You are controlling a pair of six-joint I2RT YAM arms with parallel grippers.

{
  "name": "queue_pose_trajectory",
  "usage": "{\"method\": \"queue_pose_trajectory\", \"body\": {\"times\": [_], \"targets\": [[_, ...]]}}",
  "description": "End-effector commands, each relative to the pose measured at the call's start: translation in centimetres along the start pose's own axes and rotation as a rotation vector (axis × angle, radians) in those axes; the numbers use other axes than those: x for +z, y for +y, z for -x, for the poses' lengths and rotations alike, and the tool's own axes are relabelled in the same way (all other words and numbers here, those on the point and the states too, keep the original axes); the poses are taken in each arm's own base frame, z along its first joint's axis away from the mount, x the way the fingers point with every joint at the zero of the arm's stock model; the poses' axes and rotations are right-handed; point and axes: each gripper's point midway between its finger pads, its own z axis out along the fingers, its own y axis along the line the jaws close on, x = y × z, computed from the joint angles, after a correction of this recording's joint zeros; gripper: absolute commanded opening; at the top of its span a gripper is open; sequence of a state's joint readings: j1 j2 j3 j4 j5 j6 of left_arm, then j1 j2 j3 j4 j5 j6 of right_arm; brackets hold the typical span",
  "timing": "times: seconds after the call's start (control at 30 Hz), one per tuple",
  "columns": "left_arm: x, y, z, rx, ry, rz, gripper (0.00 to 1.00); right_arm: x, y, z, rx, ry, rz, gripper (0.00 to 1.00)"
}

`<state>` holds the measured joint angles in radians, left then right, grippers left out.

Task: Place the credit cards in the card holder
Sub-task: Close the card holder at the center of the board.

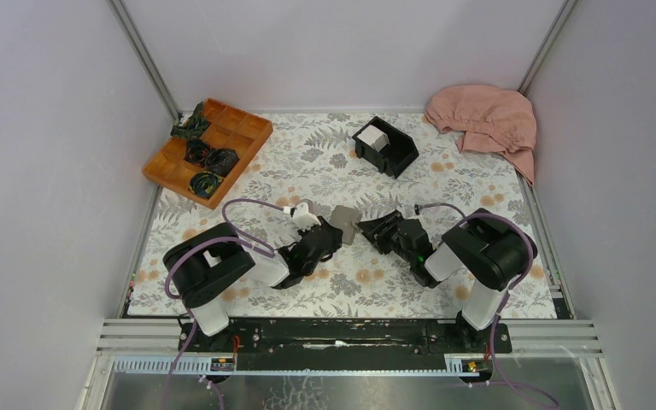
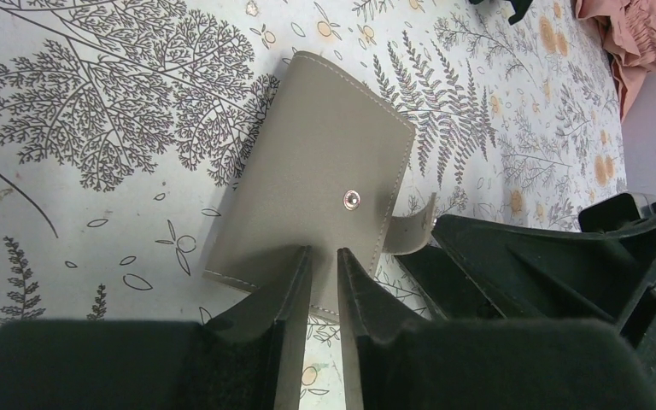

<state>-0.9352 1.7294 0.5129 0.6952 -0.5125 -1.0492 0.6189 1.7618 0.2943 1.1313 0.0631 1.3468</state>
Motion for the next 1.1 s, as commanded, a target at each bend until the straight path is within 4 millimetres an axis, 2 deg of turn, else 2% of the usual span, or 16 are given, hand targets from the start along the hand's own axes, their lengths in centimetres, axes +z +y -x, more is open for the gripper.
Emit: {"method": "queue_pose_trajectory", "body": {"times": [0.0,0.23,0.7,1.07], "targets": [[-0.4,4.1,-3.0,0.092,0.108,0.109,0.25,-0.3,-6.5,-0.9,-0.04,0.036,-0.225,0.5],[-0.2,4.3,-3.1,0.096,0.117,0.116,0.25,0.2,-7.1,-1.2,-0.038,0.05,-0.238,0.49],[0.1,5.0,-4.3,0.143,0.179,0.148,0.21,0.7,-6.7,-1.5,-0.037,0.063,-0.227,0.49],[-0.2,6.5,-5.3,0.188,0.227,0.197,0.2,1.0,-6.5,-1.2,-0.068,0.067,-0.235,0.48]]}}
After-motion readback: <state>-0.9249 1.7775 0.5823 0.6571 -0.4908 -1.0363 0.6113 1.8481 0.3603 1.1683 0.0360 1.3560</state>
